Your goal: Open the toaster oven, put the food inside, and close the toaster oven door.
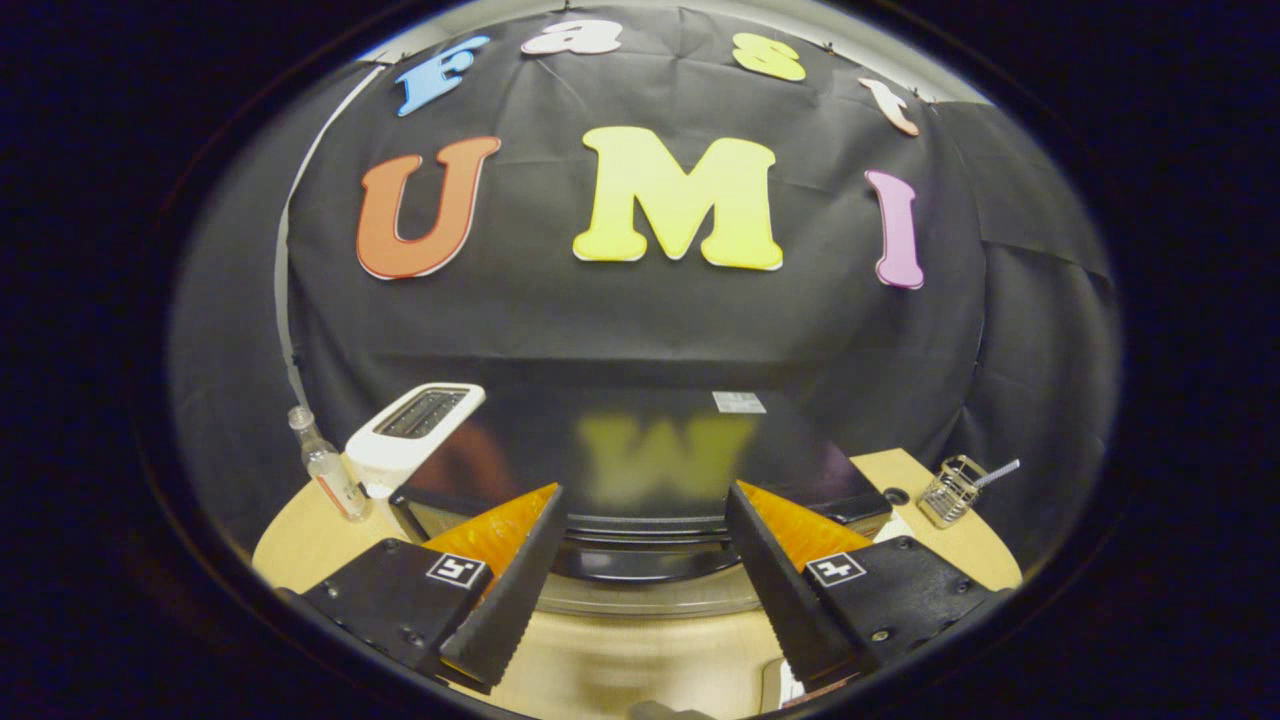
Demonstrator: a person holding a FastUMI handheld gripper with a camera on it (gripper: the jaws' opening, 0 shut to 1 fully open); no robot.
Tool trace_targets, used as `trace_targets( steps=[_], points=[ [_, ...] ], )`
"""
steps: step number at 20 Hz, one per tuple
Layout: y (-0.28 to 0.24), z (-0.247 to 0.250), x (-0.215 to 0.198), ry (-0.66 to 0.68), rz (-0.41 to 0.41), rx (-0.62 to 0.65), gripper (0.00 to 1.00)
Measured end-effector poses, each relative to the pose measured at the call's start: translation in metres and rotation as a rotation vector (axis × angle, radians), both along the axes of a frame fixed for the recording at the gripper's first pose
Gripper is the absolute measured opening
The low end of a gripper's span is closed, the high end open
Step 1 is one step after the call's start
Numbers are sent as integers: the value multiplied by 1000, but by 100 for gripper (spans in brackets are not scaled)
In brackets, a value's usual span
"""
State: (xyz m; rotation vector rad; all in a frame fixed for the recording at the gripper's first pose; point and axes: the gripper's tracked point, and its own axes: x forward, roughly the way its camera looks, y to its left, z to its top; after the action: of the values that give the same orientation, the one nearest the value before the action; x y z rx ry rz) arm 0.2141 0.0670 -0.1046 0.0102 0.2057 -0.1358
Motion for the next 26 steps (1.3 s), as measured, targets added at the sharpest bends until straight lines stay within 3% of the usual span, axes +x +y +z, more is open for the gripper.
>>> trace_targets(
  steps=[10,26],
  points=[
    [3,3,-7,-3,-33,-57,100],
    [11,-29,-66,120,-10,-24,100]
  ],
)
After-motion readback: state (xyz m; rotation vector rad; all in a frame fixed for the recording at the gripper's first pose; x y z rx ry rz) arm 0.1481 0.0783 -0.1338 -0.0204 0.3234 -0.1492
